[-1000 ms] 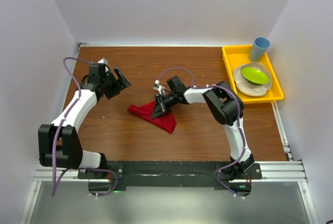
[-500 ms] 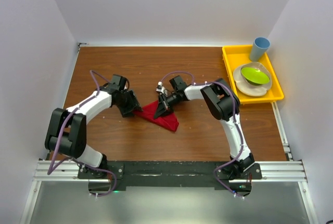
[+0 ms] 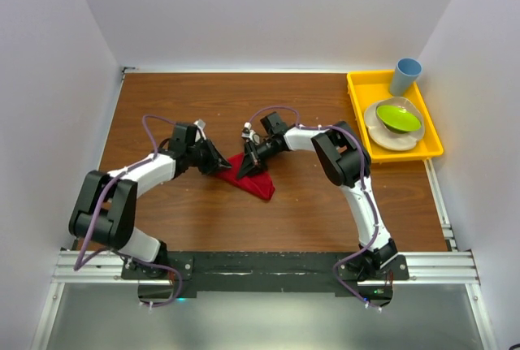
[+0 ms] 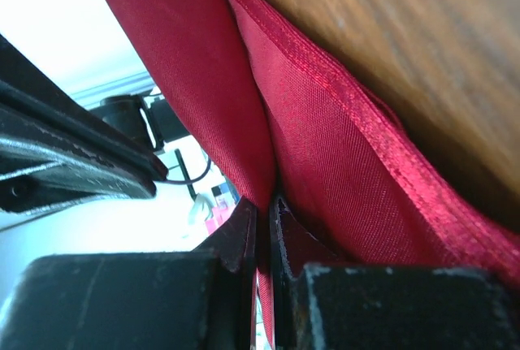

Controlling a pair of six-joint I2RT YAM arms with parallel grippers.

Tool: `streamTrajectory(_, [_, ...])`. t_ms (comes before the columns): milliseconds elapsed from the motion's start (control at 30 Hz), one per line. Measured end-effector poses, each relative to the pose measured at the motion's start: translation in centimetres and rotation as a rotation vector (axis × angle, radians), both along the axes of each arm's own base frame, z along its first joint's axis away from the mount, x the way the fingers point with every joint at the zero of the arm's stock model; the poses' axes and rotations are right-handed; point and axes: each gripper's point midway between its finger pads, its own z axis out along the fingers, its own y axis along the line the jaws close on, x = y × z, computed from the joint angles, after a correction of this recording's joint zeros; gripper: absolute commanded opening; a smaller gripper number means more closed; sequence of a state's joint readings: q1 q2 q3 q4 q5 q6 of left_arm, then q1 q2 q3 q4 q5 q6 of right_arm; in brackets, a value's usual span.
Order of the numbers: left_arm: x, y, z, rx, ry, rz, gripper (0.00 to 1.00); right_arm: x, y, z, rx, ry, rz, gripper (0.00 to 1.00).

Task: Fold the napkin, place the utensils inside, and roll it up
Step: Roll the napkin with the utensil

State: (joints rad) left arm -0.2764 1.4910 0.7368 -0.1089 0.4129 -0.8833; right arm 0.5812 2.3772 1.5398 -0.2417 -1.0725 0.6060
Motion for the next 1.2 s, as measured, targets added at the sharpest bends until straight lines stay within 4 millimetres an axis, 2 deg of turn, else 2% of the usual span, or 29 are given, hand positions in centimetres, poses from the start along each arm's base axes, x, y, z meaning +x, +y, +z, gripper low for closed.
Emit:
streamTrajectory(167, [1.9,-0.7,-0.9,-0.025,-0.074,-0.008,0.04,0.4,0.1,0.1,-0.025,0.006,-0.011,0.0])
streamTrajectory(367, [1.3,-0.4,-4.3,-0.031,-0.094,-0.004,0.01,0.6,0.1,0.0,-0.045,0.01,-0.02,0.0])
streamTrajectory(467, [1.6,-0.5,-4.5,-0.057,-0.161,0.009,0.0,0.6,0.1,0.0,-0.049,0.009,-0.023,0.0])
streamTrajectory(567, [2.3,-0.7,-4.8,-0.079,-0.215,0.017,0.0,0.7,0.0,0.0,-0.062,0.002,-0.03,0.1])
streamTrajectory(633, [2.7,-0.8,-5.0,-0.086,-0.235,0.018,0.0,0.8,-0.1,-0.1,-0.08,0.001,-0.039,0.22])
streamTrajectory(700, [3.1,-1.0,-5.1,-0.095,-0.251,0.021,0.0,1.0,-0.2,-0.1,-0.115,-0.005,-0.049,0.28])
streamTrajectory(733, [3.2,-1.0,-5.1,-0.098,-0.259,0.023,0.0,1.1,-0.4,0.0,-0.137,-0.001,-0.054,0.36])
streamTrajectory(833, [3.3,-1.0,-5.2,-0.102,-0.272,0.028,0.0,1.4,-0.9,0.6,-0.185,-0.007,-0.05,0.5])
streamTrajectory(1000, [3.5,-1.0,-5.3,-0.107,-0.289,0.03,0.0,2.7,-2.5,1.6,-0.278,-0.166,-0.004,0.6])
streamTrajectory(1067, [3.6,-1.0,-5.4,-0.108,-0.29,0.03,0.0,3.2,-3.8,2.0,-0.328,-0.267,0.021,0.64])
streamTrajectory(1200, [4.0,-1.2,-5.4,-0.107,-0.285,0.028,0.0,3.0,-6.6,3.8,-0.4,-0.468,0.077,0.65])
